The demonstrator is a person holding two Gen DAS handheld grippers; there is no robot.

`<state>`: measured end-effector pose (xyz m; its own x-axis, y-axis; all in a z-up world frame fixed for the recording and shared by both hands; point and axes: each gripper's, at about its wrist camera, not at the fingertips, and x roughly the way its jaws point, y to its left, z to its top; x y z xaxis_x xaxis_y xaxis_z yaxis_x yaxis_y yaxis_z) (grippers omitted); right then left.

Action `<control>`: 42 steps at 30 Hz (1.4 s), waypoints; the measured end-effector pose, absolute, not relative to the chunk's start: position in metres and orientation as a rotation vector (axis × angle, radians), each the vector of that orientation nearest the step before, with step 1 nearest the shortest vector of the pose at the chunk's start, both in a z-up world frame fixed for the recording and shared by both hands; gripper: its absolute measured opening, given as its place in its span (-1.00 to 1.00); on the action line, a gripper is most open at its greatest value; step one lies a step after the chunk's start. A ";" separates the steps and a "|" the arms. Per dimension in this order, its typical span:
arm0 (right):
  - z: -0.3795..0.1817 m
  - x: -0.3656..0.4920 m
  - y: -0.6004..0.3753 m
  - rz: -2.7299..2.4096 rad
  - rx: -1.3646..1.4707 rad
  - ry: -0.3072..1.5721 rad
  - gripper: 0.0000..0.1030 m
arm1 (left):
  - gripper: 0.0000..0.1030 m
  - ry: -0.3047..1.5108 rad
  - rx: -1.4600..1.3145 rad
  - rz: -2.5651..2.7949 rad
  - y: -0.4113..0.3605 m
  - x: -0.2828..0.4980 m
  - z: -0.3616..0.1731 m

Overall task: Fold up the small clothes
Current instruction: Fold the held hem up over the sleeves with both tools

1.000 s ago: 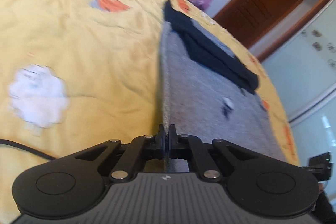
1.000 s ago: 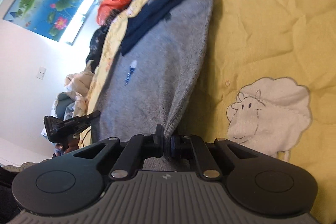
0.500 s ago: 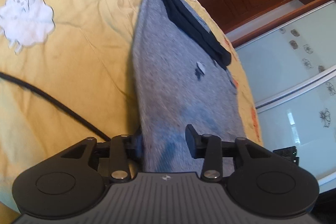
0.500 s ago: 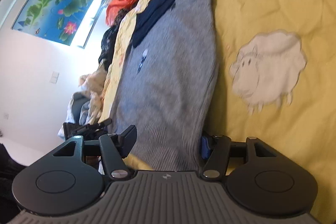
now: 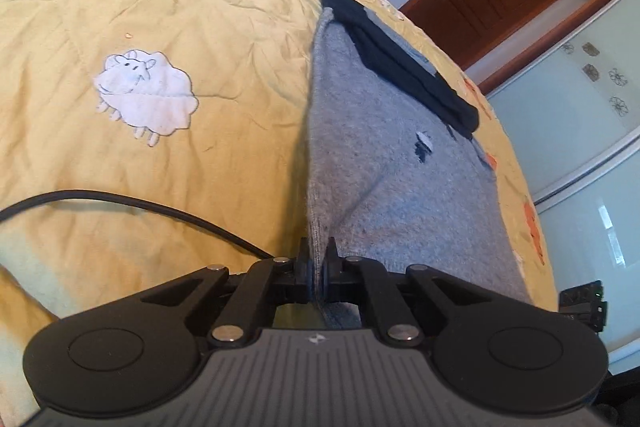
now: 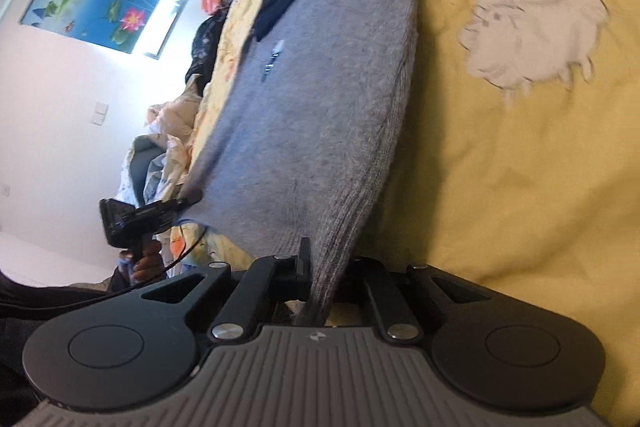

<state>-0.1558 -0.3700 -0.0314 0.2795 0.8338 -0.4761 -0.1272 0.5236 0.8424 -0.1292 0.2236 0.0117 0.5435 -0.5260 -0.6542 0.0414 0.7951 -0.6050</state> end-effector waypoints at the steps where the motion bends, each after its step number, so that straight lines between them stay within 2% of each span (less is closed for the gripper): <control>1: -0.032 -0.155 -0.371 0.744 0.806 1.084 -0.67 | -0.91 0.951 -0.574 -0.378 0.216 -0.129 0.011; 2: -0.032 -0.155 -0.371 0.744 0.815 1.067 -0.63 | -0.91 0.956 -0.567 -0.398 0.209 -0.128 0.010; 4: -0.028 -0.154 -0.373 0.757 0.838 1.038 -0.32 | -0.88 0.965 -0.544 -0.425 0.196 -0.127 0.007; 6: -0.024 -0.153 -0.376 0.757 0.843 1.026 -0.13 | -0.77 0.989 -0.532 -0.424 0.191 -0.124 0.003; 8: -0.021 -0.152 -0.379 0.749 0.832 1.030 -0.06 | -0.70 0.992 -0.549 -0.425 0.192 -0.121 -0.001; 11: -0.021 -0.148 -0.378 0.736 0.822 1.045 -0.11 | -0.71 0.996 -0.552 -0.413 0.192 -0.114 -0.001; 12: -0.022 -0.147 -0.375 0.715 0.804 1.056 -0.26 | -0.71 1.002 -0.535 -0.415 0.190 -0.112 0.001; 13: -0.023 -0.145 -0.375 0.697 0.785 1.071 -0.55 | -0.80 1.008 -0.513 -0.412 0.188 -0.110 0.003; 14: -0.025 -0.144 -0.373 0.678 0.766 1.079 -0.71 | -0.90 1.004 -0.490 -0.405 0.187 -0.109 0.006; 23: 0.023 -0.103 -0.373 0.770 0.780 0.833 -0.71 | -0.90 0.805 -0.542 -0.498 0.195 -0.065 0.065; 32: 0.048 0.057 -0.403 0.652 0.928 0.599 -0.71 | -0.90 0.636 -0.672 -0.463 0.190 0.075 0.092; 37: 0.036 0.160 -0.416 0.562 1.018 0.579 -0.71 | -0.90 0.610 -0.685 -0.420 0.179 0.176 0.088; 42: -0.011 0.235 -0.410 0.446 1.055 0.673 -0.71 | -0.90 0.686 -0.703 -0.344 0.167 0.254 0.052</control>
